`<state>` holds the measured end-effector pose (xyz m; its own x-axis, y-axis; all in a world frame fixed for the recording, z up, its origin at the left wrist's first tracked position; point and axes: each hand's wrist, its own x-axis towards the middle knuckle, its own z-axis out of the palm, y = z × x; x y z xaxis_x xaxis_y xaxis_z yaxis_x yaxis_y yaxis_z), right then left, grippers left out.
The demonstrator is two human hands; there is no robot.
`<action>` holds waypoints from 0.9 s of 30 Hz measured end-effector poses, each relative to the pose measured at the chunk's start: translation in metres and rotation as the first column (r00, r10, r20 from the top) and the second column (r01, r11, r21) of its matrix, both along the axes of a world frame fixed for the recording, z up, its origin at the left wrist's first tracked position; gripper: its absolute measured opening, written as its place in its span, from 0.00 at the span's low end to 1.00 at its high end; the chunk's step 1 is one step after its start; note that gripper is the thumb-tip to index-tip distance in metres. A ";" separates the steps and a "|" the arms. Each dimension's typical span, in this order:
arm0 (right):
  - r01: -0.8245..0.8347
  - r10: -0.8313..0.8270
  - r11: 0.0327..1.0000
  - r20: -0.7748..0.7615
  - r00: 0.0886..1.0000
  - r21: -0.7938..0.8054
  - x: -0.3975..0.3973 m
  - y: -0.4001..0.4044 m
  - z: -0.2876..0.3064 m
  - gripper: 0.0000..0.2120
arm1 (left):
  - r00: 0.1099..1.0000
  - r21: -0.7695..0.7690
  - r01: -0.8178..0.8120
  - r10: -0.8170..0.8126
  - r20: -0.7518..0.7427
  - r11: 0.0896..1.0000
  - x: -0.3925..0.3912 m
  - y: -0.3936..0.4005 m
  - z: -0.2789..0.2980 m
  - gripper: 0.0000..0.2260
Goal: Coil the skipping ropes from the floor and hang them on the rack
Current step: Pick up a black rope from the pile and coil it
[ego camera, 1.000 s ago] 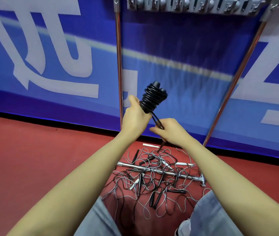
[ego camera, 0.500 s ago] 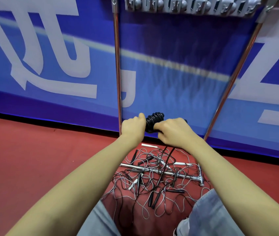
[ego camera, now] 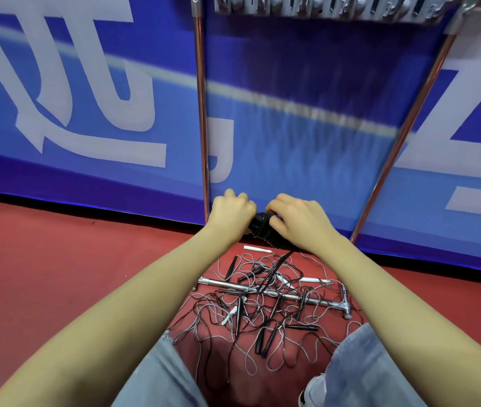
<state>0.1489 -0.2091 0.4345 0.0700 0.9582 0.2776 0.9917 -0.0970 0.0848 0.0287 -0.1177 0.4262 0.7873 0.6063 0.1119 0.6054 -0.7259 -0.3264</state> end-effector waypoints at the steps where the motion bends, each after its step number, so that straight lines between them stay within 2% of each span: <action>1: 0.014 -0.014 1.000 0.015 1.000 -0.008 0.000 0.001 0.000 0.13 | 0.999 0.000 0.024 -0.024 -0.020 1.000 0.000 0.002 -0.002 0.10; 6: 0.069 -0.062 0.997 0.151 0.987 -0.043 0.004 0.007 0.002 0.12 | 0.981 0.007 0.153 -0.151 -0.125 0.988 -0.007 0.007 -0.006 0.09; 9: 0.055 -0.049 0.998 0.157 0.986 -0.036 0.005 0.013 0.004 0.10 | 0.938 0.026 0.341 -0.339 -0.077 0.940 -0.017 0.009 -0.001 0.04; 10: 0.058 -0.050 0.997 0.161 0.986 -0.042 0.006 0.015 0.005 0.11 | 0.920 0.049 0.387 -0.383 -0.083 0.921 -0.019 0.009 0.001 0.09; 12: 0.104 -0.098 0.991 0.081 0.992 -0.079 0.006 0.018 0.009 0.15 | 0.896 0.086 0.443 -0.438 -0.072 0.893 -0.023 0.015 -0.002 0.17; 14: 0.175 -0.186 0.977 -0.087 0.979 -0.118 0.006 0.020 0.010 0.16 | 0.879 0.093 0.477 -0.473 -0.056 0.874 -0.023 0.021 -0.011 0.18; 15: 0.206 -0.221 0.970 -0.114 0.969 -0.126 0.006 0.021 0.010 0.17 | 0.861 0.086 0.508 -0.505 -0.058 0.857 -0.024 0.018 -0.009 0.18; 18: 0.228 -0.230 0.971 -0.029 0.973 -0.072 0.007 0.023 0.008 0.20 | 0.818 0.092 0.575 -0.574 -0.040 0.813 -0.026 0.019 -0.008 0.17; 23: 0.131 -0.130 0.991 0.082 0.988 -0.016 0.006 0.028 0.010 0.19 | 0.676 0.118 0.723 -0.732 0.088 0.681 -0.028 0.023 -0.004 0.14; 25: 0.057 -0.069 0.996 0.182 0.981 0.073 0.011 0.029 0.008 0.18 | 0.589 0.176 0.770 -0.790 0.171 0.613 -0.030 0.029 -0.005 0.14; 27: 0.052 -0.092 0.980 0.206 0.974 0.191 0.014 0.026 0.010 0.21 | 0.510 0.237 0.788 -0.818 0.265 0.568 -0.031 0.033 -0.006 0.13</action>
